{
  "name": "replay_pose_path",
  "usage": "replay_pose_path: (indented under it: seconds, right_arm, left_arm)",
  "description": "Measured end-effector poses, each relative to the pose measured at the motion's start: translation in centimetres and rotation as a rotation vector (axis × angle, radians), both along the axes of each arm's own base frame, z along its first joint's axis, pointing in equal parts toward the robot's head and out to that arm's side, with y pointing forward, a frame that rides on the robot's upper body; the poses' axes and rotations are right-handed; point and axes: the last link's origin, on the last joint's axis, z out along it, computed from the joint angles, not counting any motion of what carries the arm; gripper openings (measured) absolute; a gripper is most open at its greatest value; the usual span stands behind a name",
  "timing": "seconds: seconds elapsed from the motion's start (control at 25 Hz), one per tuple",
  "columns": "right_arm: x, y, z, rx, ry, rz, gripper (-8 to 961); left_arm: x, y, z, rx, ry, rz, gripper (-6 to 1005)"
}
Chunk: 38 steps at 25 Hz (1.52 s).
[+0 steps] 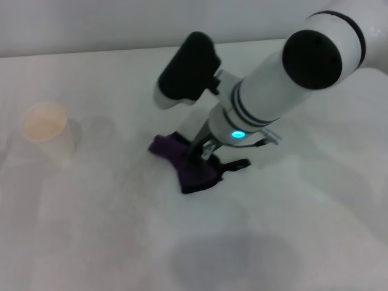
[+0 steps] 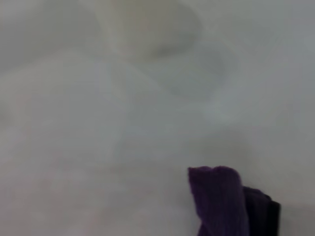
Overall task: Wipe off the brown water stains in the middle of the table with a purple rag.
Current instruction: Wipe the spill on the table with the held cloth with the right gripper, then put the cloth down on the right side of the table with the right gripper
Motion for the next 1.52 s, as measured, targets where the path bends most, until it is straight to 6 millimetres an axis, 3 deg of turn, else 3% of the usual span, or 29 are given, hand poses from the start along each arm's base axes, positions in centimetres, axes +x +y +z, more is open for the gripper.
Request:
replay_pose_path:
  seconds: [0.4, 0.56, 0.8, 1.0, 1.32, 1.52]
  right_arm:
    - [2.4, 3.6, 4.3, 0.183, -0.064, -0.055, 94]
    - [1.7, 2.6, 2.9, 0.139, -0.023, -0.064, 95]
    - [-1.9, -0.6, -0.8, -0.045, 0.066, -0.04, 95]
    - [-3.2, -1.9, -1.6, -0.131, 0.111, -0.017, 95]
    - [1.6, 0.6, 0.3, -0.014, 0.1, -0.171, 95]
    - [5.3, 1.8, 3.9, 0.11, 0.094, -0.214, 112]
  left_arm:
    - [-0.1, 0.1, 0.5, 0.014, 0.012, -0.002, 891]
    - [-0.1, 0.2, 0.6, 0.017, 0.014, -0.003, 891]
    - [-0.4, 0.3, 1.2, 0.054, 0.01, 0.011, 891]
    - [-0.4, 0.3, 1.4, 0.057, 0.012, 0.012, 891]
    - [-0.4, 0.4, 1.6, 0.064, 0.015, 0.007, 891]
    - [-0.6, 0.3, 1.8, 0.082, 0.011, 0.02, 891]
